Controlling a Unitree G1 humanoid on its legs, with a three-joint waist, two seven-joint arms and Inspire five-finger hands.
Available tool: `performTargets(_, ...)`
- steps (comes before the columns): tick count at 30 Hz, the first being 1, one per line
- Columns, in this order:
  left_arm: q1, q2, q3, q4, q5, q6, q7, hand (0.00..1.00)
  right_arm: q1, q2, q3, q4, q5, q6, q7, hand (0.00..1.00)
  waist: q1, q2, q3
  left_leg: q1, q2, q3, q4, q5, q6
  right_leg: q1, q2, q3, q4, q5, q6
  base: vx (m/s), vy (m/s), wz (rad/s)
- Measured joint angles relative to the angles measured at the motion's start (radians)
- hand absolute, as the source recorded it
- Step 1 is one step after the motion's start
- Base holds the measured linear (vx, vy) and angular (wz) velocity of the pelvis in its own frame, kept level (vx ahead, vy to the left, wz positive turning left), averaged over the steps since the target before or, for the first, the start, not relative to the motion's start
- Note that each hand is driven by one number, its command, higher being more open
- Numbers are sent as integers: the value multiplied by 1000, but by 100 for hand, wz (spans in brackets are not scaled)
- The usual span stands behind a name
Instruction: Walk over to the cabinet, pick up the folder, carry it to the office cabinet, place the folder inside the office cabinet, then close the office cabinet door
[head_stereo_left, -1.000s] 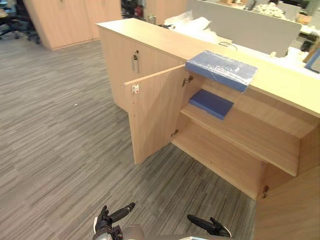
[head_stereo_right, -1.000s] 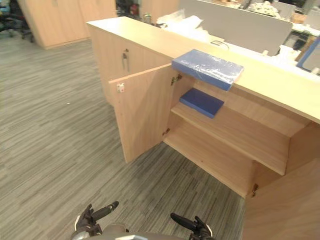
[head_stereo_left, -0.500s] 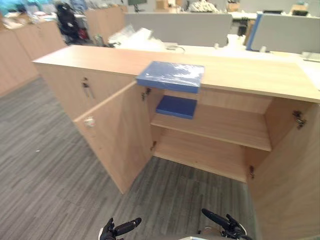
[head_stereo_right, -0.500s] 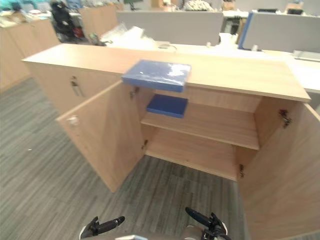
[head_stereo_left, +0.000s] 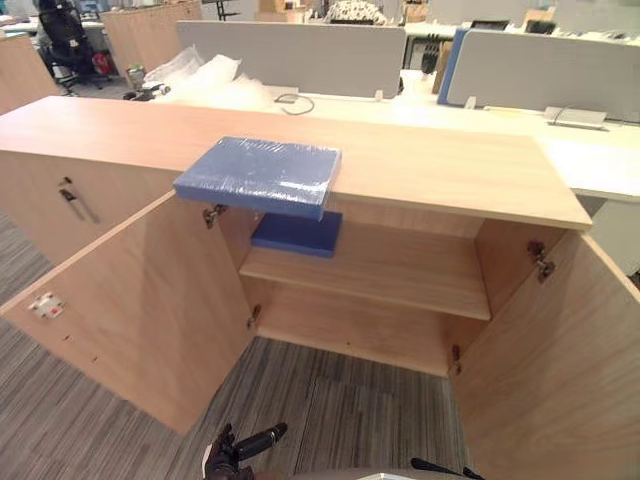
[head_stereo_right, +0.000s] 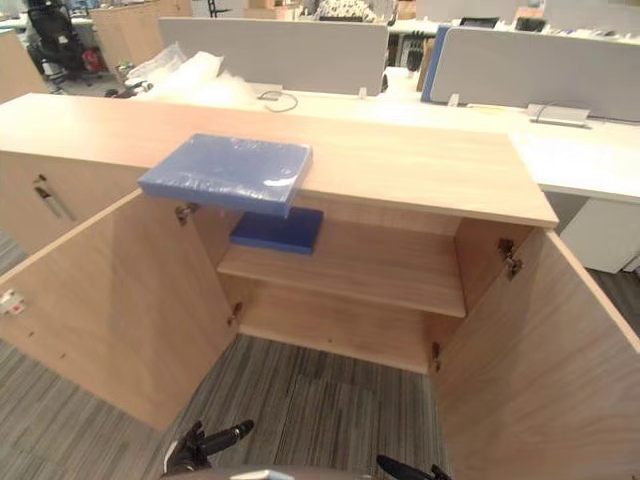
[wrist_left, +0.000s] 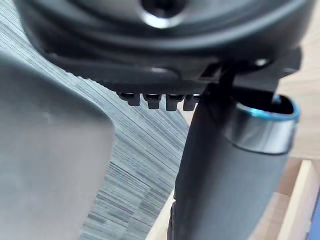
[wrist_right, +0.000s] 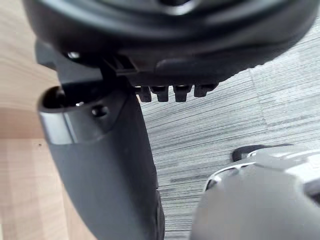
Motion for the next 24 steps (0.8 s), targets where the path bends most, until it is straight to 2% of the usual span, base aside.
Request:
performTargets(1, -1, 0, 3, -11, 0, -1, 0, 100, -14, 4, 0, 1, 0, 0, 0, 100, 4, -7, 4, -35, -25, 21, -38, -45, 19, 23, -7, 28, -18, 6, 6, 271, 94, -73)
performTargets(2, -2, 0, 3, -11, -2, -2, 1, 100, -22, 5, 0, 2, 1, 1, 0, 100, 6, -10, 6, -47, -40, 26, -76, -65, 24, 31, -14, 45, -24, 8, 9, 238, 149, -82)
performTargets(3, -7, 2, 3, -13, -2, -3, 1, 100, -37, 8, 0, 2, 1, 0, -1, 100, 9, -13, 10, -60, -71, 27, -189, -87, 36, 43, -30, 72, -31, 12, 15, 277, 221, -84)
performTargets(4, -9, 3, 1, -11, -1, -3, 1, 100, -47, 13, 4, 0, 1, 0, -1, 100, 11, -15, 12, -58, -100, 19, -348, -81, 44, 55, -47, 96, -32, 13, 24, 230, 211, -80)
performTargets(5, -9, 2, 0, -10, -1, -3, 1, 100, -49, 15, 4, -3, 1, 0, 0, 100, 12, -12, 10, -52, -110, 8, -440, -57, 59, 59, -51, 101, -32, 12, 40, 235, 227, -64)
performTargets(6, -5, -4, 0, -7, 1, 0, 0, 100, -50, 8, 3, -7, 2, -1, 1, 100, 14, 9, 2, -47, -121, -28, -577, 57, 90, 68, -48, 111, -35, 6, 67, 238, 216, -36)
performTargets(7, -9, 18, -2, 2, 0, -1, -1, 100, -47, 32, 15, -7, 3, 0, -2, 100, 15, -29, -10, -19, -157, -23, -600, 59, 98, 73, -83, 115, -42, 5, 89, 248, 203, -22)
performTargets(9, -9, 43, -4, 14, 1, 1, 0, 100, -45, 67, 39, -5, 0, -1, 1, 100, 20, -73, -36, 14, -191, 10, -657, 68, 113, 69, -128, 118, -42, 13, 101, 253, 184, -19)
performTargets(10, -11, 50, -5, 27, -3, 2, 0, 100, -46, 91, 39, -5, 0, -1, 5, 100, 29, -85, -43, 47, -207, 31, -697, 76, 124, 72, -149, 122, -42, 22, 108, 222, 175, -32)
performTargets(12, -13, 55, -33, 45, -2, 1, -3, 100, -53, 100, 44, -7, 0, -3, 16, 100, 29, -82, -48, 100, -234, 51, -776, 105, 141, 81, -176, 124, -46, 39, 118, 113, 94, -18)
performTargets(14, -14, 60, -95, 62, -2, 1, -5, 100, -55, 89, 45, -4, -1, -7, 20, 100, 28, -68, -62, 152, -263, 53, -903, 170, 150, 80, -194, 124, -60, 62, 119, 70, 39, 1)
performTargets(15, -14, 60, -101, 63, -1, 1, -6, 100, -56, 88, 45, -2, -1, -7, 20, 100, 27, -67, -63, 157, -264, 52, -919, 179, 150, 79, -195, 123, -63, 64, 118, 18, -28, 14)
performTargets(16, -15, 63, -126, 65, -2, 1, -8, 100, -55, 79, 45, 3, -3, -7, 20, 100, 26, -61, -63, 175, -274, 42, -987, 221, 153, 76, -198, 120, -74, 68, 115, -5, -42, 15)
performTargets(19, -15, 61, -139, 67, -20, 1, -8, 100, -57, 63, 44, 19, -4, -6, 15, 100, 22, -44, -61, 192, -286, 15, -1091, 285, 151, 50, -202, 113, -70, 67, 118, -34, -43, 16)
performTargets(20, -15, 58, -139, 67, -38, 1, -9, 100, -56, 55, 44, 20, -5, -5, 14, 100, 23, -42, -58, 197, -294, -6, -1105, 284, 144, 39, -207, 113, -54, 60, 122, -55, -13, 1)
performTargets(21, -15, 56, -139, 65, -55, 1, -8, 100, -56, 50, 44, 19, -5, -6, 12, 100, 27, -41, -55, 203, -303, -19, -1114, 273, 142, 22, -216, 116, -20, 46, 126, -62, 32, -29)
performTargets(22, -14, 49, -138, 58, -85, 0, -4, 100, -57, 41, 44, 15, -5, -6, 10, 100, 34, -31, -39, 229, -318, -43, -1137, 261, 139, -27, -233, 126, 98, 15, 119, -107, 69, -50)
performTargets(23, -12, 42, -146, 54, -117, 0, -5, 100, -59, 30, 42, -9, -3, -6, 9, 100, 32, -15, -18, 250, -317, -54, -1139, 261, 139, -99, -241, 143, 261, 10, 114, -122, 93, -54)
performTargets(24, -9, 43, -154, 50, -133, 0, -6, 100, -59, 30, 42, -22, -3, -8, 8, 100, 29, -16, -12, 259, -320, -53, -1138, 261, 139, -135, -251, 146, 334, 12, 111, -153, 101, -35)
